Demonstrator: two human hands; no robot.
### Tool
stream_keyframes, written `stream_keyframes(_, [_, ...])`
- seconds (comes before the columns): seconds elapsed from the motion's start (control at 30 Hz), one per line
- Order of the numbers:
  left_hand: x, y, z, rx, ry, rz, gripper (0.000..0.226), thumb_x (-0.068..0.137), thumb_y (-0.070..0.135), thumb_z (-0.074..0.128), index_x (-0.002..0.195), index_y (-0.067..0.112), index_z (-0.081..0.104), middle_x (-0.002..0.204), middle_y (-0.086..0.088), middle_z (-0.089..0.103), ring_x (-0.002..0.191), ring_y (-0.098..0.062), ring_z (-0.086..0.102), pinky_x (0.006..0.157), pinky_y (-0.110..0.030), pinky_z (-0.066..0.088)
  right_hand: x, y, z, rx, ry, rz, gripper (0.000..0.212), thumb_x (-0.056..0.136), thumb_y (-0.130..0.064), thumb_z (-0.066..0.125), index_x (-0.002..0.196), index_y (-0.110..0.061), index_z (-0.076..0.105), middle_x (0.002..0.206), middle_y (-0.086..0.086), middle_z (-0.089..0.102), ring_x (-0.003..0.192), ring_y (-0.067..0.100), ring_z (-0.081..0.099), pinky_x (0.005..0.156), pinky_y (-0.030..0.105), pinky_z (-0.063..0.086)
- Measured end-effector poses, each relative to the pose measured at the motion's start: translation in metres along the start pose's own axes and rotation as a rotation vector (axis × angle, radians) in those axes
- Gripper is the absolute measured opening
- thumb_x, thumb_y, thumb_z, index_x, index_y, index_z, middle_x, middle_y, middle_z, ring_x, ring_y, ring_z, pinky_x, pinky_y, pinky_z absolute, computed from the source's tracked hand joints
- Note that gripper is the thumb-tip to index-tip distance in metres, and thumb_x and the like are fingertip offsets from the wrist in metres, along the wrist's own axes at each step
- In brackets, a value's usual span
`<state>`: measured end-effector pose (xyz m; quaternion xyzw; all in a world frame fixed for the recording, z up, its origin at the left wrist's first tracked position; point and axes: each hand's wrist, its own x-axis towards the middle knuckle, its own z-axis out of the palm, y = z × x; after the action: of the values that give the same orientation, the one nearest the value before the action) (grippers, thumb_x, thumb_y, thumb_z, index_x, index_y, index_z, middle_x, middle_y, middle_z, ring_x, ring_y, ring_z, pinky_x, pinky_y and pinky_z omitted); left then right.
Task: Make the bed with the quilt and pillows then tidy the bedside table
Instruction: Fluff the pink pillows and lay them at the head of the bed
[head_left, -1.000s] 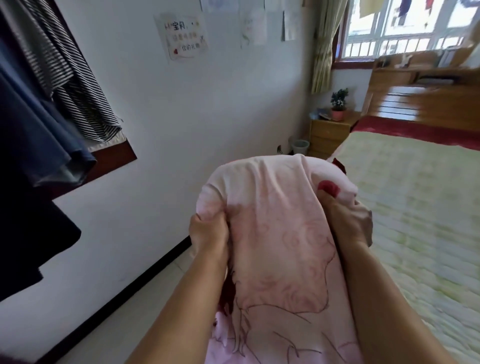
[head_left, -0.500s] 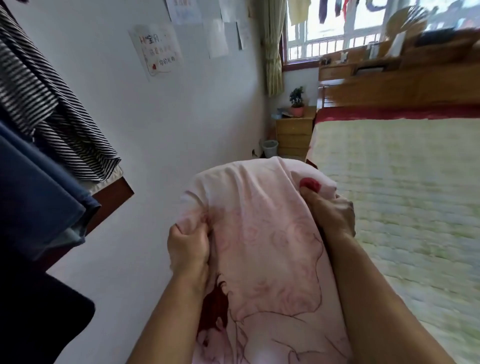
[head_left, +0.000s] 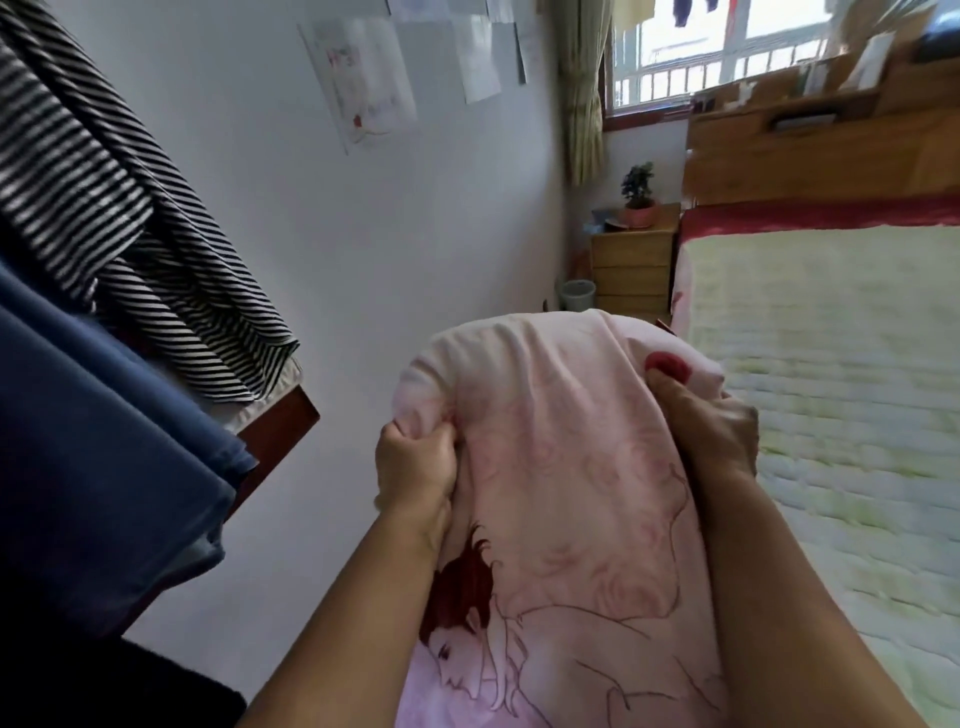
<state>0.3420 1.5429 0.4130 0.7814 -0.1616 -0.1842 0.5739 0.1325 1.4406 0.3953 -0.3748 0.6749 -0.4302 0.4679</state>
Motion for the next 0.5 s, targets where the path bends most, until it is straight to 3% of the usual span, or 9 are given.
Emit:
stream_keyframes(0.2, [0.084, 0.013, 0.015, 0.048, -0.032, -0.010, 0.034, 0.063, 0.036, 0.065, 0.091, 0.023, 0.051, 0.081, 0.005, 0.059, 0.086, -0.027, 0.063, 0.094, -0.048, 0.048, 0.017, -0.032, 0.063, 0.018, 0.063, -0.024, 0.073, 0.056, -0.070, 0.075, 0.101, -0.014, 0.068, 0.093, 0.007, 0.068, 0.084, 0.025, 0.063, 0.081, 0.036, 0.053])
stream_keyframes(0.37, [0.161, 0.014, 0.028, 0.003, -0.083, -0.021, 0.026, 0.069, 0.030, 0.072, 0.086, 0.022, 0.053, 0.079, 0.002, 0.061, 0.080, -0.027, 0.062, 0.092, -0.049, 0.050, 0.029, -0.052, 0.120, -0.015, 0.148, -0.064, 0.069, 0.057, -0.074, 0.071, 0.097, -0.017, 0.068, 0.090, 0.007, 0.069, 0.083, 0.028, 0.065, 0.078, 0.037, 0.054])
stream_keyframes(0.5, [0.212, 0.024, 0.037, -0.004, -0.144, 0.003, 0.027, 0.074, 0.025, 0.070, 0.095, 0.017, 0.055, 0.081, -0.001, 0.061, 0.084, -0.029, 0.062, 0.094, -0.050, 0.049, 0.033, -0.060, 0.158, 0.004, 0.193, -0.060, 0.060, 0.060, -0.074, 0.071, 0.084, -0.020, 0.061, 0.082, 0.005, 0.067, 0.076, 0.025, 0.063, 0.076, 0.037, 0.054])
